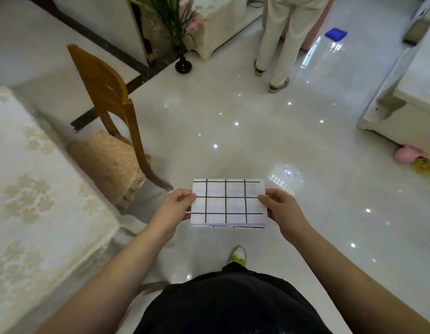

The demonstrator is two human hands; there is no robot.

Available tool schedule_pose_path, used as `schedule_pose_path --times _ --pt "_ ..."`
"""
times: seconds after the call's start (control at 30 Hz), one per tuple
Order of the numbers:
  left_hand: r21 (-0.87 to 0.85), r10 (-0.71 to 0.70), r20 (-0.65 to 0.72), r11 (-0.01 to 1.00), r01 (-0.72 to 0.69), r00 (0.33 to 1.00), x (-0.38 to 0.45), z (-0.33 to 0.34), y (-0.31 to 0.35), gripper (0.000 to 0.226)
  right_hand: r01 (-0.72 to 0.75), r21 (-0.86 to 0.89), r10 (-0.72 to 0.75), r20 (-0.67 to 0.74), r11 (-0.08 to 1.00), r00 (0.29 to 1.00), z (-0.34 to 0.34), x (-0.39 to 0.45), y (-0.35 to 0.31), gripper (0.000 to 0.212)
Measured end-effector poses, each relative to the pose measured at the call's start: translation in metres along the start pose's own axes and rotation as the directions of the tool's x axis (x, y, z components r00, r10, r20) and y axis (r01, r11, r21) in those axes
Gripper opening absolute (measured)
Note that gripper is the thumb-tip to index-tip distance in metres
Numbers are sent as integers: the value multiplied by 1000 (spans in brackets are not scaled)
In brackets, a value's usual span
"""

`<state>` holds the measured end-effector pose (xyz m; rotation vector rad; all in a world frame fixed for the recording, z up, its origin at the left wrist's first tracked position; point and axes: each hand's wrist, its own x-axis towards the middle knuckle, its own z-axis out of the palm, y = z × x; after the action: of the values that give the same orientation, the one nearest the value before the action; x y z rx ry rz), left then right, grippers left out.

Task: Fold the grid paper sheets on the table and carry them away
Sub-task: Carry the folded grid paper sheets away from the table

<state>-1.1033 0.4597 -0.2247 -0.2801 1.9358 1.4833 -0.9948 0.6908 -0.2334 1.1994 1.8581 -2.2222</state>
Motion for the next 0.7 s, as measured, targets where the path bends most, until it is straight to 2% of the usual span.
schedule_pose_path --times 0.33,0.47,0.7 --pt "-152 -62 -183 988 34 981 54 -12 58 17 4 -99 13 172 995 985 39 105 -81 8" --pt "-203 -44 -205 979 2 978 92 -35 76 21 20 -118 6 215 993 977 72 151 -110 11" --pt "-230 24 -245 970 -83 969 167 -85 137 10 87 -152 -45 263 984 964 143 228 -178 8"
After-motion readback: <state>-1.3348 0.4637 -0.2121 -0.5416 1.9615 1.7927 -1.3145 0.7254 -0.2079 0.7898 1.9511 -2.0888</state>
